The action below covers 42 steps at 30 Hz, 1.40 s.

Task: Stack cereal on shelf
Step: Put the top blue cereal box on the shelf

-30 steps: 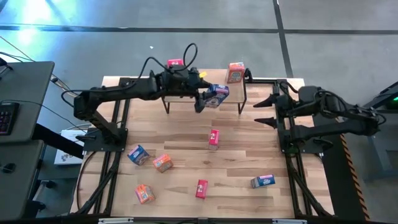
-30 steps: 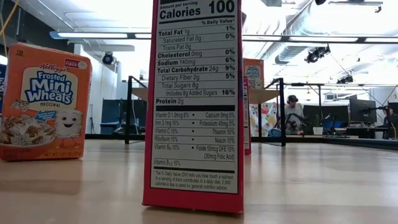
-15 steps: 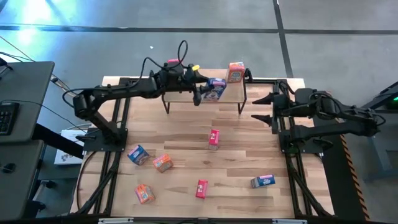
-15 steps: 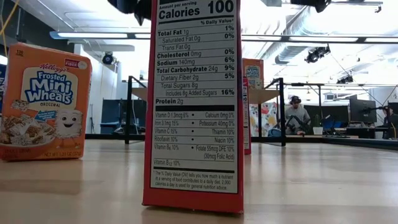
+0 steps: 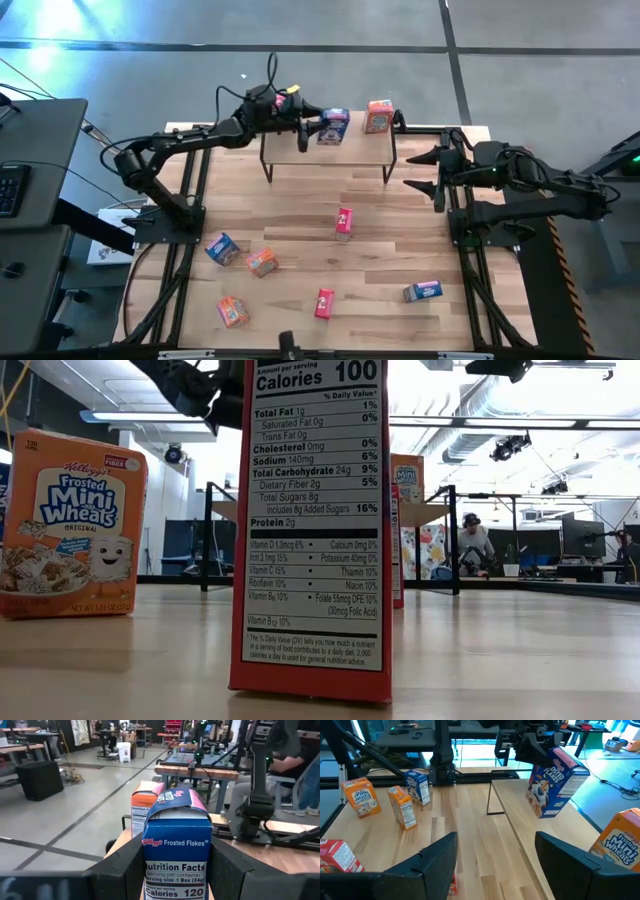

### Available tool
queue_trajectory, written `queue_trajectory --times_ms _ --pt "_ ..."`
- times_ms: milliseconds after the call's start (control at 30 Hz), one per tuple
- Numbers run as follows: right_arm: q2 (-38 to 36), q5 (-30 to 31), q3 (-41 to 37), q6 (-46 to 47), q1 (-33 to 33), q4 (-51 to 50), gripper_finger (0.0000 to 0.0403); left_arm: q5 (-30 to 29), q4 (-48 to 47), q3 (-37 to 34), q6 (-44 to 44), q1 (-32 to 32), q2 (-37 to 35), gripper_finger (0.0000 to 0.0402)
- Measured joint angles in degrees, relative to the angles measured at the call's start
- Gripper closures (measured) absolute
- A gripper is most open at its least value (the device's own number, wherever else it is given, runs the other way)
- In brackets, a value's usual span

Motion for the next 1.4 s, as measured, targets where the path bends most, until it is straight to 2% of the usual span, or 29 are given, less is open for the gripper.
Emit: queue_trajectory --times_ms 600,933,1400 --pt "0.0 -0.9 0.0 0.0 0.0 0.0 0.0143 -0.8 8.1 -1.0 0.6 0.4 1.9 0.0237" --pt "0.0 -0.9 0.0 0.0 0.0 0.0 0.0143 -4.9 8.1 -1.0 2.5 0.9 2.9 0.0237" --pt "0.0 -0.9 0.0 0.0 0.0 0.0 0.0143 -5.0 9.0 -1.0 3.0 1.9 2.9 0.0237"
